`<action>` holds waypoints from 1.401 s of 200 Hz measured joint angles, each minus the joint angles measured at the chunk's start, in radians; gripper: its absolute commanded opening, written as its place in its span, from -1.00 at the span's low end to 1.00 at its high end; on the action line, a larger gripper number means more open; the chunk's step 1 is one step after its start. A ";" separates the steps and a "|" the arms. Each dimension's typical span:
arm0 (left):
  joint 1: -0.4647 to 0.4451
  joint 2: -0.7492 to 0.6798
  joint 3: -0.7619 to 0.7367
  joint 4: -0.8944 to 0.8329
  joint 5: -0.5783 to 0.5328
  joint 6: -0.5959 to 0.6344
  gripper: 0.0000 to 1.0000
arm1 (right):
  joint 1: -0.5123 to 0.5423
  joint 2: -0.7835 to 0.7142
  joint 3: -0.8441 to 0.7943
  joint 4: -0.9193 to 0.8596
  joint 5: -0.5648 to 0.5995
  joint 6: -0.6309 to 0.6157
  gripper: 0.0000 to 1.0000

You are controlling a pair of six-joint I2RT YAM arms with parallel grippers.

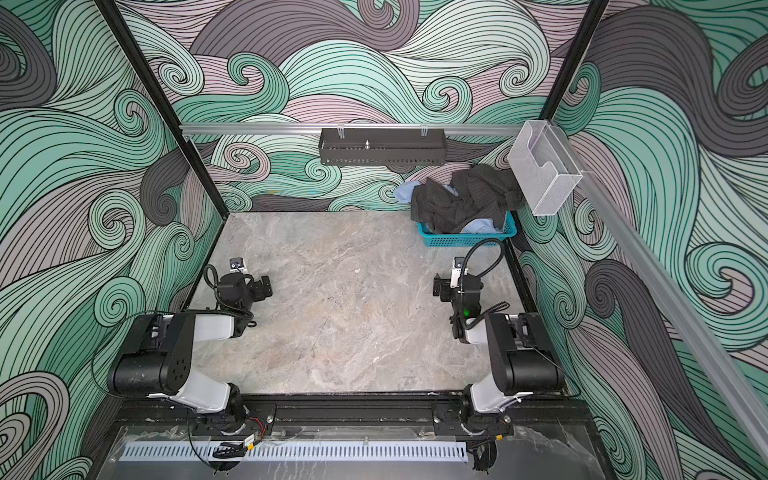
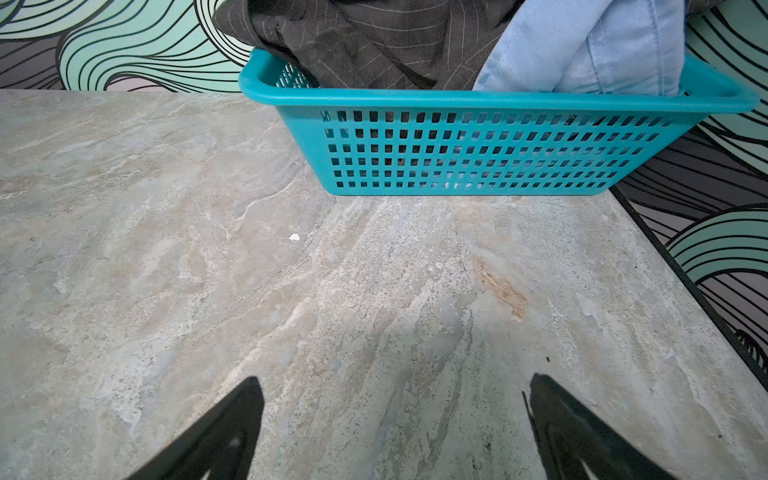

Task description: Fold and stack the long sleeve shirts

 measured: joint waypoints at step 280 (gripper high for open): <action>-0.053 0.003 0.741 -0.814 -0.029 -0.237 0.82 | 0.008 -0.230 0.733 -0.884 0.248 0.377 0.99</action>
